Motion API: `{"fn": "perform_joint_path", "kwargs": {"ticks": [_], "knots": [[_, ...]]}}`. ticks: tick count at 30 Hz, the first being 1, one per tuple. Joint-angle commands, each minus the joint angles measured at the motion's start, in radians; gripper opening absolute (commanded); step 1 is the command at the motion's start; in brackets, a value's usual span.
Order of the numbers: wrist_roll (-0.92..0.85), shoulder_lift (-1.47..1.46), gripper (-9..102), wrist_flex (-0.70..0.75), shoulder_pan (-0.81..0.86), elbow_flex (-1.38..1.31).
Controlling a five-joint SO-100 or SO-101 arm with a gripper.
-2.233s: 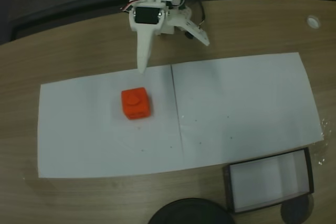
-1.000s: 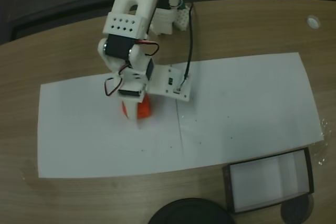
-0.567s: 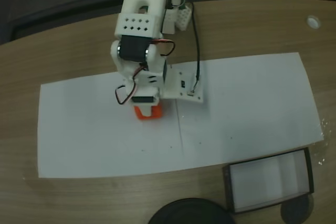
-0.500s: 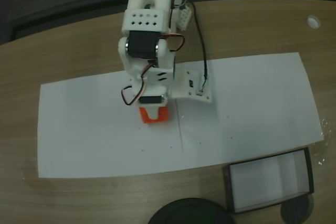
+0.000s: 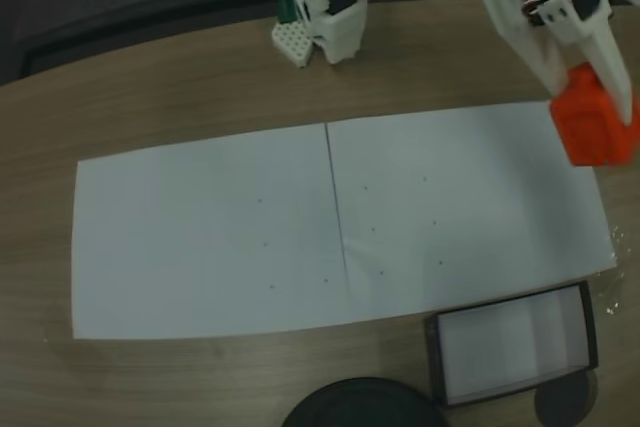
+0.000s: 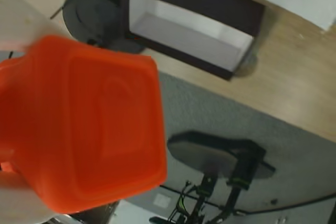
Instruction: Grab a orange square and put it in the box.
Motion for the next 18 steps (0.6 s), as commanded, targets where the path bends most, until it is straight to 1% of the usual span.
{"fn": "perform_joint_path", "kwargs": {"ticks": [1,4,8,13,18], "knots": [[0.006,-0.123,8,-0.034,0.003,-0.183],[0.005,-0.267,8,-0.034,0.037,-0.282],[0.011,-0.436,8,-0.035,0.121,-0.426],[0.006,-0.615,8,-0.043,0.206,-0.551],[0.005,-0.721,8,-0.041,0.227,-0.627]]}}
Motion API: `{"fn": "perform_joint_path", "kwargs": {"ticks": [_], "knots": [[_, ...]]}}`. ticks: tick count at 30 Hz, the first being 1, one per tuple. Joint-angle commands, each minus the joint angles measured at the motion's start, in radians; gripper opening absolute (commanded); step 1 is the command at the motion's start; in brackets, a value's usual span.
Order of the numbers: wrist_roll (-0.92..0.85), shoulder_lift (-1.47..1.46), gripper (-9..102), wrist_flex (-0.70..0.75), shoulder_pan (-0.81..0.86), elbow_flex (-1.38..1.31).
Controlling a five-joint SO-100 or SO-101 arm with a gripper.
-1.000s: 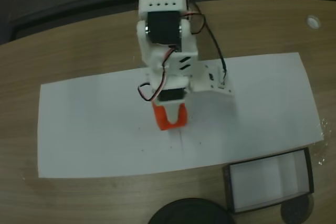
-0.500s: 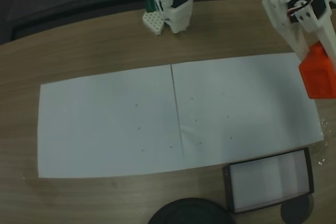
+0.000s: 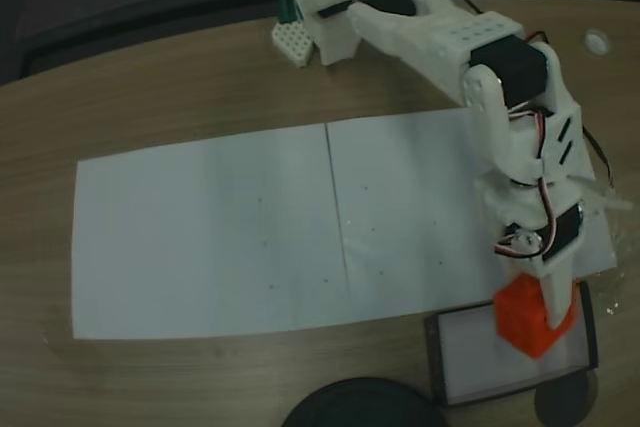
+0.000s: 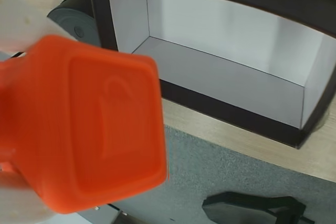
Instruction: Grab a orange square and put it in the box.
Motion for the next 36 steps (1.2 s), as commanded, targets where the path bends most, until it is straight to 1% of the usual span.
{"fn": "perform_joint_path", "kwargs": {"ticks": [1,10,17,19,23,25,29,31,33,36], "knots": [[0.003,0.003,8,-0.021,0.002,-0.106],[0.051,-0.023,8,-0.021,-0.054,-0.103],[0.052,-0.023,9,-0.012,-0.044,-0.104],[0.052,-0.021,15,-0.008,-0.04,-0.104],[0.054,-0.025,32,0.012,-0.038,-0.094],[0.054,-0.025,36,0.032,-0.041,-0.094],[0.054,-0.014,36,0.051,-0.038,-0.104],[0.052,-0.008,34,0.078,-0.031,-0.107],[0.051,0.005,29,0.114,-0.015,-0.123],[0.054,0.038,13,0.204,0.026,-0.15]]}}
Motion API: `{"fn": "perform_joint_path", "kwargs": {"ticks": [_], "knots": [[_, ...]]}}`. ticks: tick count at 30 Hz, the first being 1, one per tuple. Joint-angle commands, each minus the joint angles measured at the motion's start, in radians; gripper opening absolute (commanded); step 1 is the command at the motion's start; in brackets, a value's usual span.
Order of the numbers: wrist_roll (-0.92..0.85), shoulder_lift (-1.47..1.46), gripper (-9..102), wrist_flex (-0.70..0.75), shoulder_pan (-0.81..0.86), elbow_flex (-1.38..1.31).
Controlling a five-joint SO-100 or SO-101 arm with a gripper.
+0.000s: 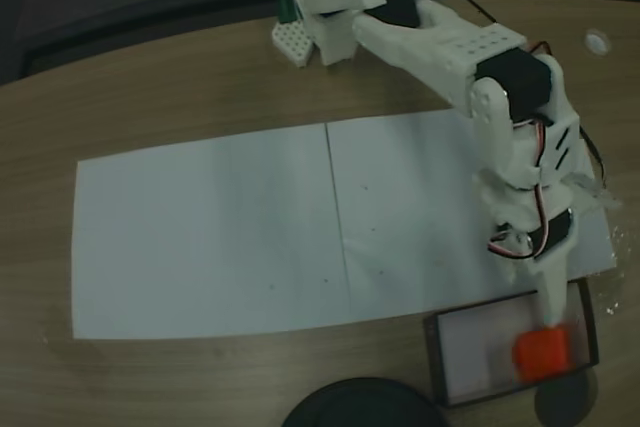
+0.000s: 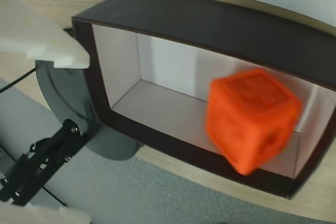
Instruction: Grab a orange square and put it in the box.
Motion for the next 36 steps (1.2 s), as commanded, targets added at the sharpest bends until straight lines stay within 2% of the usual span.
{"fn": "perform_joint_path", "kwargs": {"ticks": [1,2,5,10,14,18,25,30,36], "knots": [[0.006,0.112,6,0.089,0.049,-0.097],[0.006,0.135,0,0.137,0.067,-0.118],[0.006,0.222,0,0.268,0.14,-0.172],[0.083,0.476,-1,0.265,0.334,-0.075],[0.107,0.741,-1,0.265,0.408,0.075],[0.101,1.051,0,0.262,0.382,0.307],[0.101,1.546,0,0.238,0.216,0.785],[0.044,1.825,0,0.129,0.204,1.098],[-0.046,2.135,0,0.044,0.206,1.325]]}}
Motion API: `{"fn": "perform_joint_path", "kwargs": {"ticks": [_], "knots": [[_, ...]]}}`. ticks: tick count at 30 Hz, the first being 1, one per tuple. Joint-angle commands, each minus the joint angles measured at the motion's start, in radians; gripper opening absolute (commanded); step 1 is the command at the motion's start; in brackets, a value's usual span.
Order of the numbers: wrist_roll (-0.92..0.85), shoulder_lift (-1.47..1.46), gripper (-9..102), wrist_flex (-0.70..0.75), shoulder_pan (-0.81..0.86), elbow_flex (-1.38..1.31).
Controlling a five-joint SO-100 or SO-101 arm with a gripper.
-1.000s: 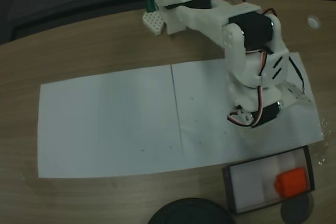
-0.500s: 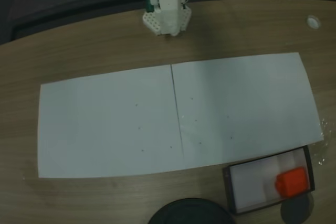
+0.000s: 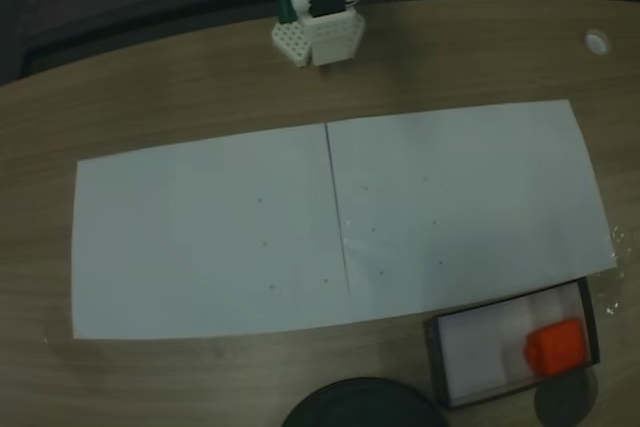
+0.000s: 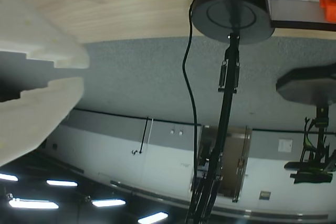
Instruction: Grab a orange square and put it in the box.
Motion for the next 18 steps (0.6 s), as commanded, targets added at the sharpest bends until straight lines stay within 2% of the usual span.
{"fn": "perform_joint_path", "kwargs": {"ticks": [1,11,18], "knots": [[-0.011,0.137,0,-0.031,-0.003,0.067],[-0.012,0.414,0,-0.035,-0.003,0.276],[-0.012,0.529,0,-0.135,-0.003,0.411]]}}
